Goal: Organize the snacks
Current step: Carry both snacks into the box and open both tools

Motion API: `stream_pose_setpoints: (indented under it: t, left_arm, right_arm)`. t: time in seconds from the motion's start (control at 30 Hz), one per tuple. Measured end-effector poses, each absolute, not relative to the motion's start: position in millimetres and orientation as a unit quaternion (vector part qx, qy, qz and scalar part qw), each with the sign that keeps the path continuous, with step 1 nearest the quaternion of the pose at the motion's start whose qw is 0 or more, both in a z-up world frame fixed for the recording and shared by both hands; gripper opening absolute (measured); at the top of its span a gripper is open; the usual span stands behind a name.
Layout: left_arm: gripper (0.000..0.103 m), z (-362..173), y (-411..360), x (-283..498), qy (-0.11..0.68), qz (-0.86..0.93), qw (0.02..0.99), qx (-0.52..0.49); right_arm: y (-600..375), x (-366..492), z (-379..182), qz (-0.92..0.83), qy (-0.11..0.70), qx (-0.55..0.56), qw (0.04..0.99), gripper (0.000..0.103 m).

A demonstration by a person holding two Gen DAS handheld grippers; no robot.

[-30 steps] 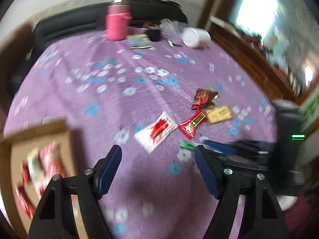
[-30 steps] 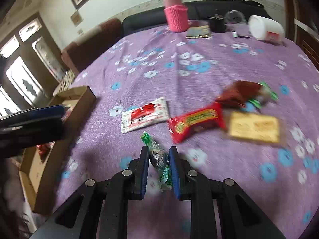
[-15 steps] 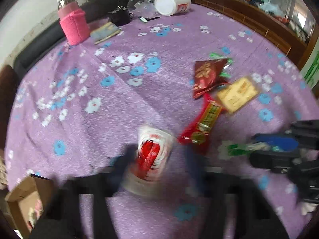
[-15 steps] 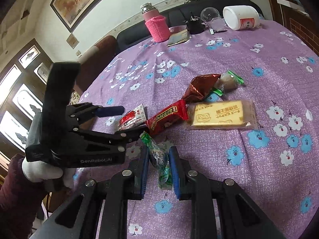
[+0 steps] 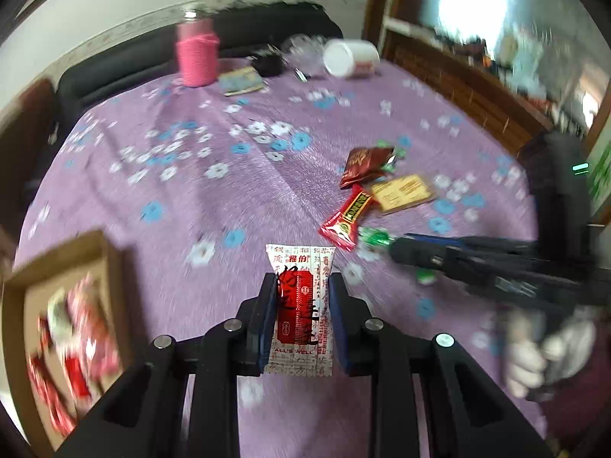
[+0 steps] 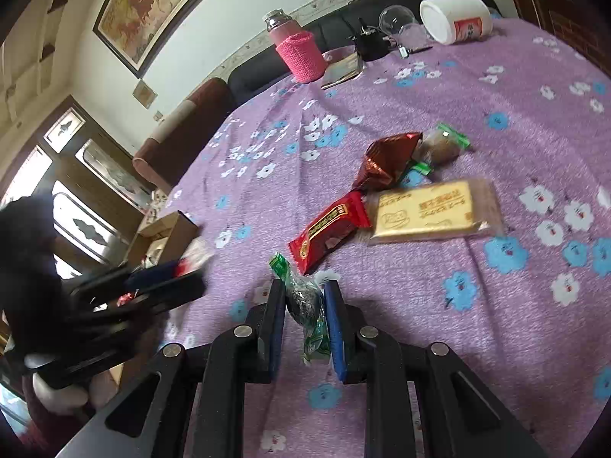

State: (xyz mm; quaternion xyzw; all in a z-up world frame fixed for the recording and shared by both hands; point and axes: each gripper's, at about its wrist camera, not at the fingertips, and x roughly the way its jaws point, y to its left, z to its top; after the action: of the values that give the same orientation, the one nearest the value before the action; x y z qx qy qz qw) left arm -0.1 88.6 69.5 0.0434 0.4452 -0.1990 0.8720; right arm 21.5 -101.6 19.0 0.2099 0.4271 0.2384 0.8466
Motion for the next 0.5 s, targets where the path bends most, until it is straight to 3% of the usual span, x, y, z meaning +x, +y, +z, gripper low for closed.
stream_pose_setpoints:
  t: [0.23,0.5]
  left_arm:
    - [0.027,100,177,-77,0.390,-0.150,0.904,-0.093]
    - [0.027,75,295,-123,0.386,-0.014,0.905,-0.179]
  right_arm:
    - [-100,16,21,0.235,0.413,0.215,0.853,0.022]
    - [-80,-1,28,0.213,0.415,0.182,0.866,0.022]
